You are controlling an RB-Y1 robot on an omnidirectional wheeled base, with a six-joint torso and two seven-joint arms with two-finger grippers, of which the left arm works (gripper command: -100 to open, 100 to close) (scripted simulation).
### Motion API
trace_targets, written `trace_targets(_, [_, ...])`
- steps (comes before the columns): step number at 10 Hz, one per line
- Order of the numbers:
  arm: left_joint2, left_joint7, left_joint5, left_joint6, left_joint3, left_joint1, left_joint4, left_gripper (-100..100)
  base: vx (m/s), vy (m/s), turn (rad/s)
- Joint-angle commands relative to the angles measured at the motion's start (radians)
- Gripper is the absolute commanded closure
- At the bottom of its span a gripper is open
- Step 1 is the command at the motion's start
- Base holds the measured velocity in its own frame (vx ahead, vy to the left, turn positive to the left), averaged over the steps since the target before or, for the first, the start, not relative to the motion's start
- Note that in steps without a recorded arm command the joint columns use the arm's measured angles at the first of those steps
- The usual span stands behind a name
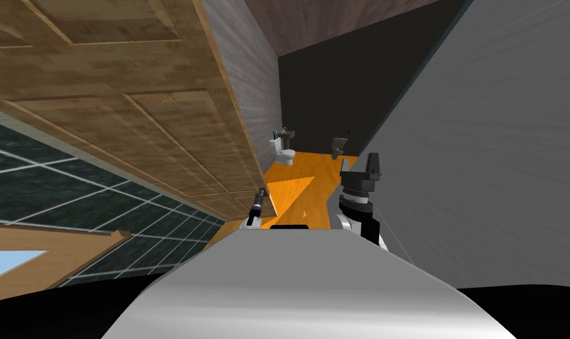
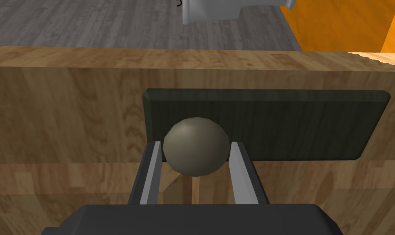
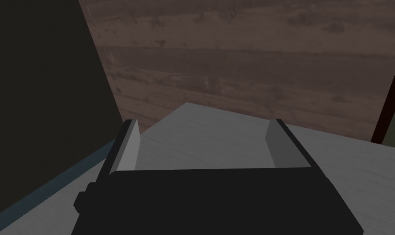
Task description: Push the door open
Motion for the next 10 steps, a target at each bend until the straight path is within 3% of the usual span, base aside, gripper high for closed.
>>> trace_targets(1, [0.008, -0.012, 0.014, -0.001, 0.028, -0.002, -0.002, 100, 0.197, -0.086, 0.064])
trace_targets(4, [0.008, -0.017, 0.019, -0.001, 0.038, -0.002, -0.001, 100, 0.124, -0.058, 0.029])
trace_targets(5, [0.008, -0.026, 0.030, 0.000, 0.058, -0.003, 0.002, 100, 0.110, -0.064, 0.046])
trace_targets(10, [0.009, -0.042, 0.049, 0.000, 0.095, -0.004, 0.008, 100, 0.175, -0.087, 0.057])
